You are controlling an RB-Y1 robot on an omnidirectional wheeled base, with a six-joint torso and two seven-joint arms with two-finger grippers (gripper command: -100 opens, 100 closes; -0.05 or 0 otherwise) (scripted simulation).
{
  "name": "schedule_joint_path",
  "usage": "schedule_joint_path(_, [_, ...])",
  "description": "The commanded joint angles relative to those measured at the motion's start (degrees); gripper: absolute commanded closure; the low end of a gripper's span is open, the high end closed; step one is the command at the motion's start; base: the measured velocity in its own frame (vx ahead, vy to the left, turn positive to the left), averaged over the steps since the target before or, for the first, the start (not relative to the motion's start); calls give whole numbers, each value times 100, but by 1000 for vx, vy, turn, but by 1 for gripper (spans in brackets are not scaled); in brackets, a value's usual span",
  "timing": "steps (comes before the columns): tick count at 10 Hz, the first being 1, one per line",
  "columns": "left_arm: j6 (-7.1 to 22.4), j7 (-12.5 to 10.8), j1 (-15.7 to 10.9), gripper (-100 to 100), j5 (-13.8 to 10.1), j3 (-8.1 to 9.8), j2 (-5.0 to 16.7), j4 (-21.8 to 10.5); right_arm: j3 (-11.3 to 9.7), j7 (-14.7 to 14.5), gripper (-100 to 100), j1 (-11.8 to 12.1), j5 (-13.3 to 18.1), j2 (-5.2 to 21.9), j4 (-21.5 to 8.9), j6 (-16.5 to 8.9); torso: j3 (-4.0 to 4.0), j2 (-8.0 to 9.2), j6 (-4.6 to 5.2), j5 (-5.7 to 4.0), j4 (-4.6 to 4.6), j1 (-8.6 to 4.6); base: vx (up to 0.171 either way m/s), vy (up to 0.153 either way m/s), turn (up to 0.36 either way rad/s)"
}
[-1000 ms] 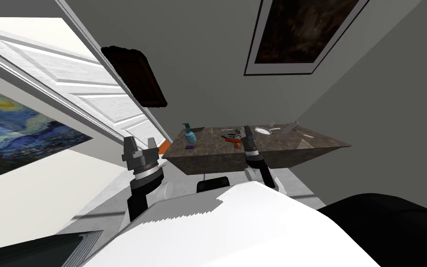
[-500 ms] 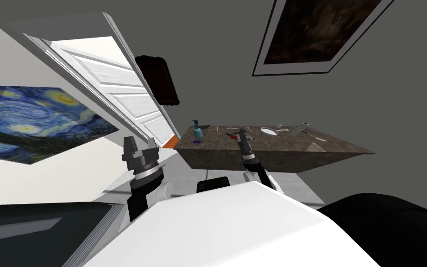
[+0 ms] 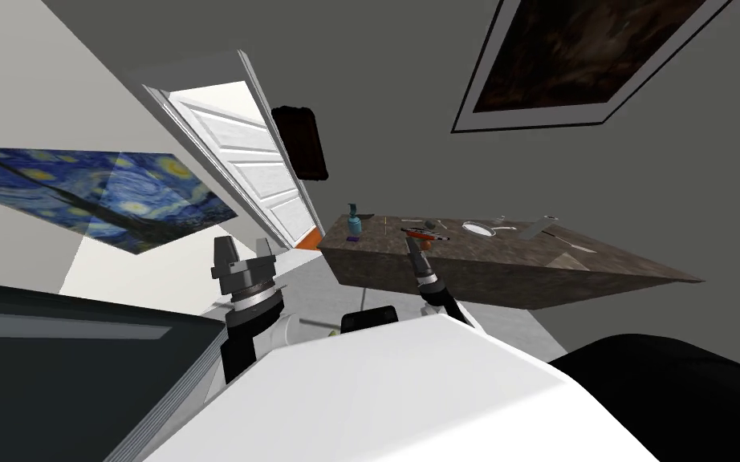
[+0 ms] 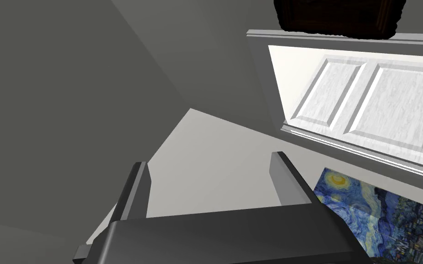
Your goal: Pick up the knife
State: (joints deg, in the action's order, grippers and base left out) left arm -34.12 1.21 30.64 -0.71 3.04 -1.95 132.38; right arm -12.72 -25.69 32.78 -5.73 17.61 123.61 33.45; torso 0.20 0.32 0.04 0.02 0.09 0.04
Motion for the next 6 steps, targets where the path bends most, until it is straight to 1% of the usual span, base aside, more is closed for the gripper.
schedule_joint_path(1, [0,0,0,0,0,0,0,0,-276,-286,-100,98,-177,244,-217,199,0,0,0,0,0,0,-82,63,324])
schedule_joint_path(2, [0,0,-2,0,0,-1,0,0,-276,-433,-100,98,-177,244,-217,199,1,5,-6,0,-1,5,-92,56,202])
schedule_joint_path(3, [0,0,-1,0,0,0,0,0,-526,-598,-100,190,-356,479,-459,407,3,7,-1,0,1,2,-134,130,393])
schedule_joint_path(4, [0,0,-2,0,0,-2,-1,0,-564,-750,-100,190,-356,479,-459,407,10,20,-6,4,3,25,-124,104,163])
schedule_joint_path(5, [0,0,-1,0,0,0,0,0,-564,-861,-100,190,-356,479,-459,407,12,22,1,5,4,19,-51,29,-29])
schedule_joint_path(6, [0,0,0,0,0,0,0,0,-839,-1062,-100,282,-545,719,-722,617,2,4,1,-1,1,-6,-79,58,373])
